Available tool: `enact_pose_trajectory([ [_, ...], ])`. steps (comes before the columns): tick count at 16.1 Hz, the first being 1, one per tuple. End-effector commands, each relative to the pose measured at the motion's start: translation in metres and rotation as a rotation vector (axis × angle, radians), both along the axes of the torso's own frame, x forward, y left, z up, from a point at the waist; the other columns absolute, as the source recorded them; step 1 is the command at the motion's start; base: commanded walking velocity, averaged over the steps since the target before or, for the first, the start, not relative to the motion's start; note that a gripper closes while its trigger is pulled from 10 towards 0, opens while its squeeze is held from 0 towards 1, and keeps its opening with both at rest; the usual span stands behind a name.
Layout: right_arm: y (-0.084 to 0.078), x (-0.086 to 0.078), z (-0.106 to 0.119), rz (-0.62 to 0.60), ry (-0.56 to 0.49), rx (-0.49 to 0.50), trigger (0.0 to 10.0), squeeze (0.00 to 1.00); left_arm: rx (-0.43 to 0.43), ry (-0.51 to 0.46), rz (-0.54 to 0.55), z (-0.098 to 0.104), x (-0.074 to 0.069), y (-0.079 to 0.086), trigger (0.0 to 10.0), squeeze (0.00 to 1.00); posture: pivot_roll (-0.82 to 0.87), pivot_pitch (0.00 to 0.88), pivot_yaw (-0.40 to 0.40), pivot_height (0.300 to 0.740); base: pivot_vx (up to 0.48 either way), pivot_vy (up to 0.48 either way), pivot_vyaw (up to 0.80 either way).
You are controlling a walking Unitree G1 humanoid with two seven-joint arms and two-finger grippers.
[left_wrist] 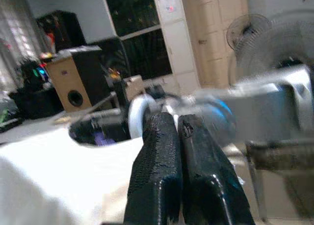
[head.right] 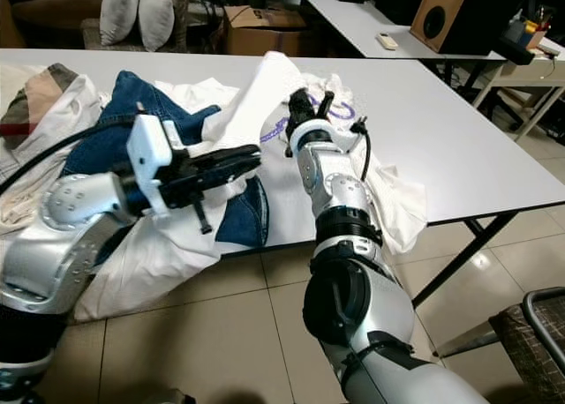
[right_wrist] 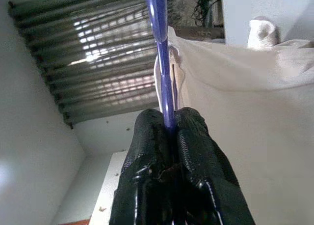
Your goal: Hang hanger
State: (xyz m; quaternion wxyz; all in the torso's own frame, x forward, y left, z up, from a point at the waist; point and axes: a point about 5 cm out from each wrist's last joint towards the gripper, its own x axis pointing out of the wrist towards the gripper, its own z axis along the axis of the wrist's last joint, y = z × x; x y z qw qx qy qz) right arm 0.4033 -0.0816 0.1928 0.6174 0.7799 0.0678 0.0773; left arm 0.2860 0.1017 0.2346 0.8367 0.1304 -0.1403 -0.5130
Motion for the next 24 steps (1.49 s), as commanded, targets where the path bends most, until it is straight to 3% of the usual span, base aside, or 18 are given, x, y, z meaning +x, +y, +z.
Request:
enact_pose_trajectory([
  [1, 0.019, -0.002, 0.005, 0.042, -0.002, -0.02, 10.0, 0.0, -0.025, -0.063, -0.021, 0.013, 0.001, -0.013, 0.0, 0.0, 0.08, 0.0, -0.117, 0.74, 0.0, 0.0, 0.0],
  [5, 0.043, -0.009, -0.003, 0.122, 0.023, -0.089, 10.0, 0.0, -0.07, -0.079, -0.009, 0.019, 0.005, -0.024, 0.0, 0.0, 0.08, 0.0, -0.11, 0.74, 0.0, 0.0, 0.0],
  [9, 0.066, -0.018, -0.014, 0.195, 0.061, -0.191, 10.0, 0.0, -0.152, 0.001, 0.01, 0.019, 0.013, -0.039, 0.0, 0.0, 0.07, 0.0, -0.092, 0.74, 0.0, 0.0, 0.0],
  [13, 0.078, -0.022, -0.008, 0.218, 0.054, -0.174, 10.0, 0.0, -0.185, 0.038, 0.109, 0.015, 0.024, -0.044, 0.0, 0.0, 0.05, 0.0, -0.078, 0.74, 0.0, 0.0, 0.0],
  [15, 0.089, -0.028, -0.006, 0.272, 0.02, -0.225, 10.0, 0.0, -0.243, 0.031, 0.18, 0.02, 0.031, -0.045, 0.0, 0.0, 0.05, 0.0, -0.076, 0.74, 0.0, 0.0, 0.0],
  [16, 0.095, -0.032, -0.011, 0.307, 0.011, -0.283, 10.0, 0.0, -0.316, 0.027, 0.224, 0.028, 0.035, -0.043, 0.0, 0.0, 0.04, 0.0, -0.067, 0.74, 0.0, 0.0, 0.0],
  [18, 0.092, -0.035, -0.027, 0.313, 0.069, -0.329, 10.0, 0.0, -0.444, 0.051, 0.273, 0.041, 0.042, -0.038, 0.0, 0.0, 0.04, 0.0, -0.06, 0.74, 0.0, 0.0, 0.0],
  [21, 0.088, -0.036, -0.03, 0.325, 0.065, -0.353, 10.0, 0.0, -0.522, 0.071, 0.32, 0.047, 0.046, -0.032, 0.0, 0.0, 0.03, 0.0, -0.054, 0.74, 0.0, 0.0, 0.0],
  [22, 0.087, -0.037, -0.028, 0.342, 0.044, -0.356, 10.0, 0.0, -0.521, 0.064, 0.374, 0.048, 0.051, -0.025, 0.0, 0.0, 0.03, 0.0, -0.056, 0.74, 0.0, 0.0, 0.0],
  [23, 0.084, -0.038, -0.026, 0.355, 0.021, -0.337, 10.0, 0.0, -0.427, 0.038, 0.435, 0.04, 0.056, -0.018, 0.0, 0.0, 0.03, 0.0, -0.058, 0.74, 0.0, 0.0, 0.0],
  [24, 0.082, -0.039, -0.022, 0.371, -0.011, -0.321, 10.0, 0.0, -0.37, 0.072, 0.462, 0.029, 0.059, -0.013, 0.0, 0.0, 0.03, 0.0, -0.058, 0.74, 0.0, 0.0, 0.0],
])
